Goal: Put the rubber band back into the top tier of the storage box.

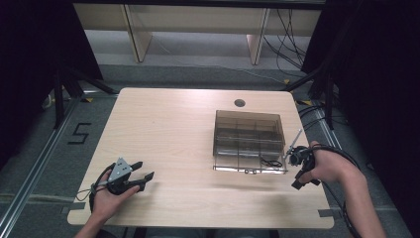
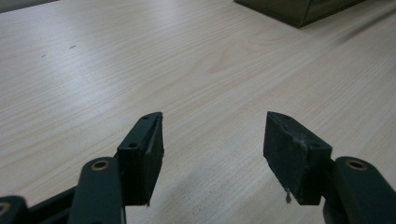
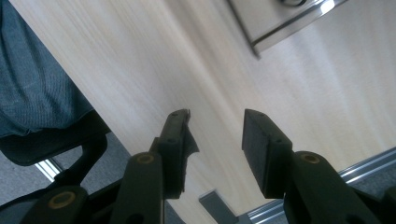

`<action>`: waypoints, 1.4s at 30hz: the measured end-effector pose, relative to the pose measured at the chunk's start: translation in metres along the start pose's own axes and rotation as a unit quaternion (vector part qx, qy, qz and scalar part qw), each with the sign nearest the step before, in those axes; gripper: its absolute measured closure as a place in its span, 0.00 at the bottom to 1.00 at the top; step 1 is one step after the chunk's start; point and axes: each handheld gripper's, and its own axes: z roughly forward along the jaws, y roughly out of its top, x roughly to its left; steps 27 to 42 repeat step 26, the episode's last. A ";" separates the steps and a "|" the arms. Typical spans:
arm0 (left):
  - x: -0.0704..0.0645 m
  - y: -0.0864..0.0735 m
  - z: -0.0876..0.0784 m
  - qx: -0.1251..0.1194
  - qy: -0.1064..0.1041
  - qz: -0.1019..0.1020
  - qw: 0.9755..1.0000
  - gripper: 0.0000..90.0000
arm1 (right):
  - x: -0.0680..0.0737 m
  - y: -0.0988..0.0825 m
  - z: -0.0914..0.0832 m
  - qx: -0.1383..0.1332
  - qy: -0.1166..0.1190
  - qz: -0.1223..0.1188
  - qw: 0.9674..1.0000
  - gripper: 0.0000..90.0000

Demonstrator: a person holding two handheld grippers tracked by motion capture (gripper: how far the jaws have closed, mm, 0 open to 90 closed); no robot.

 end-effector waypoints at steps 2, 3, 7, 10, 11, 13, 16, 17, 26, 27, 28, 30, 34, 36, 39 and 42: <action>0.000 0.000 0.000 0.001 0.002 0.001 1.000 0.42 | 0.000 -0.003 0.006 -0.008 0.005 0.001 1.000 0.69; 0.000 0.000 0.000 -0.001 -0.001 0.001 1.000 0.42 | -0.002 -0.005 0.009 -0.010 0.009 -0.008 1.000 0.69; 0.000 0.000 0.000 0.000 -0.001 0.000 1.000 0.42 | 0.002 -0.009 0.021 -0.002 0.015 0.000 1.000 0.68; 0.000 0.000 0.000 0.001 0.003 0.000 1.000 0.42 | 0.002 -0.014 0.029 0.000 0.017 0.004 1.000 0.67; 0.000 0.000 0.000 -0.002 0.000 0.000 1.000 0.42 | 0.002 -0.015 0.032 -0.006 0.020 0.000 1.000 0.67; 0.001 0.000 0.000 0.002 0.003 0.002 1.000 0.42 | 0.001 -0.017 0.035 -0.004 0.022 -0.006 1.000 0.67; 0.000 0.000 0.001 -0.003 -0.003 0.000 1.000 0.42 | 0.003 -0.019 0.039 0.000 0.027 -0.001 1.000 0.66; 0.000 0.000 0.001 -0.002 -0.002 -0.001 1.000 0.42 | 0.002 -0.020 0.041 -0.003 0.024 -0.006 1.000 0.66; 0.000 0.000 0.002 -0.002 -0.001 -0.001 1.000 0.42 | 0.005 -0.019 0.041 0.007 0.024 0.011 1.000 0.66; 0.000 0.000 0.002 -0.002 -0.001 -0.001 1.000 0.42 | 0.005 -0.019 0.041 0.007 0.024 0.011 1.000 0.66; 0.000 0.000 0.002 -0.002 -0.001 -0.001 1.000 0.42 | 0.005 -0.019 0.041 0.007 0.024 0.011 1.000 0.66; 0.000 0.000 0.002 -0.002 -0.001 -0.001 1.000 0.42 | 0.005 -0.019 0.041 0.007 0.024 0.011 1.000 0.66; 0.000 0.000 0.002 -0.002 -0.001 -0.001 1.000 0.42 | 0.005 -0.019 0.041 0.007 0.024 0.011 1.000 0.66; 0.000 0.000 0.002 -0.002 -0.001 -0.001 1.000 0.42 | 0.005 -0.019 0.041 0.007 0.024 0.011 1.000 0.66; 0.000 0.000 0.002 -0.002 -0.001 -0.001 1.000 0.42 | 0.005 -0.019 0.041 0.007 0.024 0.011 1.000 0.66; 0.000 0.000 0.002 -0.002 -0.001 -0.001 1.000 0.42 | 0.005 -0.019 0.041 0.007 0.024 0.011 1.000 0.66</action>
